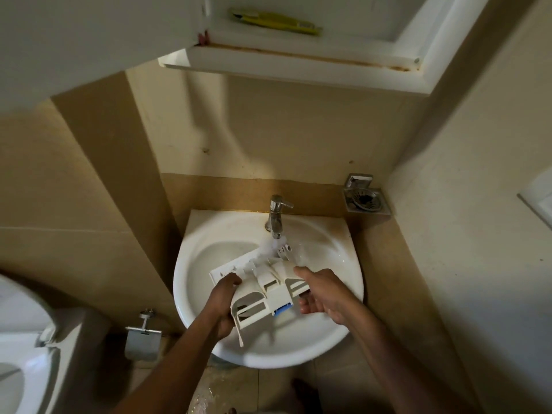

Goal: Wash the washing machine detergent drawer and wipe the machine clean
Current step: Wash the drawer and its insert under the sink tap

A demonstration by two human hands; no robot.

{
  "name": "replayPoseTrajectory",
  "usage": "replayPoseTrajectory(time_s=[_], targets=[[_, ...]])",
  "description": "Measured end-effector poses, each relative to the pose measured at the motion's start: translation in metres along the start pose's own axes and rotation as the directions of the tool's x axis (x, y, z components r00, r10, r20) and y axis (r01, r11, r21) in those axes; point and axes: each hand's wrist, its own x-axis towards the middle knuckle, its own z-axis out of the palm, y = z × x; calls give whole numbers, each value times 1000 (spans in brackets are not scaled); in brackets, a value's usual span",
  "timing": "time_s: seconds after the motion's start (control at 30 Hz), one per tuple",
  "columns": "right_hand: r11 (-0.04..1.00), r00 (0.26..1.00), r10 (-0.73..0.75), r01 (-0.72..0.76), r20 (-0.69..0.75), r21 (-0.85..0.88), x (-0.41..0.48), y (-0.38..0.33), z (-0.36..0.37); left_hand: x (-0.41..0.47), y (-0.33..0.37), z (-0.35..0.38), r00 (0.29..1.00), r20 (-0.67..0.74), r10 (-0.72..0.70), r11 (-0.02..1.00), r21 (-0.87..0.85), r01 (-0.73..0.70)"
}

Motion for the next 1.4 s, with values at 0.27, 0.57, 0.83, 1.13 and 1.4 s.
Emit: replayPoseTrajectory(time_s=[0.27, 0.57, 0.83, 1.13, 1.4], targets=[[818, 996, -16, -37, 87, 574, 11, -3, -2, -2, -6, 17, 995, 5, -98, 992, -84, 98], [904, 949, -147, 243, -278, 351, 4, 9, 37, -17, -44, 47, 999, 20, 33, 997, -71, -31], [942, 918, -325, 293, -227, -164, 0, -22, 9, -13, -42, 55, 985, 97, -143, 989, 50, 139], [696, 901, -433, 315, -27, -646, -4, -33, 8, 16, -25, 47, 992, 23, -123, 987, 102, 120], [348, 835, -525, 384, 162, -855, -10, -12, 19, 35, 13, 51, 998, 58, 32, 997, -75, -27]])
